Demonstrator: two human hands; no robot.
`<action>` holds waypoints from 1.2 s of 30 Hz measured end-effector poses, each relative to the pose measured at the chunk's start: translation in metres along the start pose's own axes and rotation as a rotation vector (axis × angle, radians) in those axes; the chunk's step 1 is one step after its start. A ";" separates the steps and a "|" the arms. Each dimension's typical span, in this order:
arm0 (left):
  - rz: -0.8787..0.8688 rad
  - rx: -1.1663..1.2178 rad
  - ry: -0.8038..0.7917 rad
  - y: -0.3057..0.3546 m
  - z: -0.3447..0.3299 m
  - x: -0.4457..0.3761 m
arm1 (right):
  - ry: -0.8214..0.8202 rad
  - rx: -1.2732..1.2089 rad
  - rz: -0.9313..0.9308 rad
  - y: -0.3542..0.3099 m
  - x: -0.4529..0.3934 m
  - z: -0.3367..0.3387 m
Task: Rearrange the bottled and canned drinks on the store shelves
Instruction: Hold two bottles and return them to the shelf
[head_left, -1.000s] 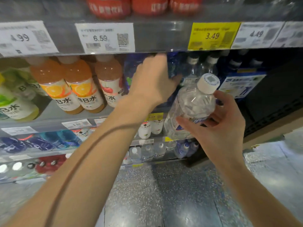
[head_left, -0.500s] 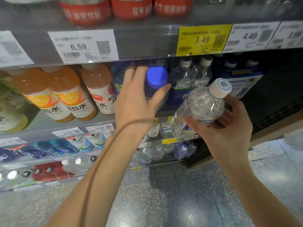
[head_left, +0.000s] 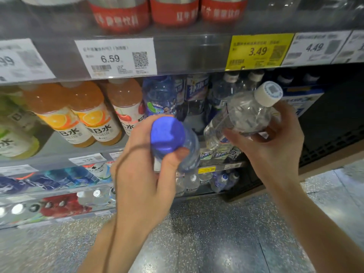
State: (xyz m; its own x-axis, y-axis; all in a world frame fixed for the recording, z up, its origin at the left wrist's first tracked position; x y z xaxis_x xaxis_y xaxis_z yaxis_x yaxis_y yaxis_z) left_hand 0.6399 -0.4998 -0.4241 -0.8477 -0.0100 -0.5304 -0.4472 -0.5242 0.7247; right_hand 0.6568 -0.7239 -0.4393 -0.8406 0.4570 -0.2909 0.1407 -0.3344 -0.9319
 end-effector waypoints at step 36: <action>0.222 -0.046 -0.169 -0.059 0.044 0.033 | -0.041 0.298 0.117 0.019 -0.018 -0.095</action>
State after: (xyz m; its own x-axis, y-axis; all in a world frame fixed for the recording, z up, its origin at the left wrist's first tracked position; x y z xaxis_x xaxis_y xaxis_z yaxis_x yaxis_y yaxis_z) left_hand 0.6257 -0.4320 -0.4652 -0.9607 0.0116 -0.2772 -0.2353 -0.5632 0.7921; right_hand 0.7240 -0.6603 -0.4728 -0.8489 0.3700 -0.3775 0.0831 -0.6118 -0.7866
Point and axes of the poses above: each hand's wrist, its own x-axis away from the middle knuckle, its own z-axis out of the back of the hand, y = z × x, the point moved 3 cm from there along -x, towards the middle knuckle
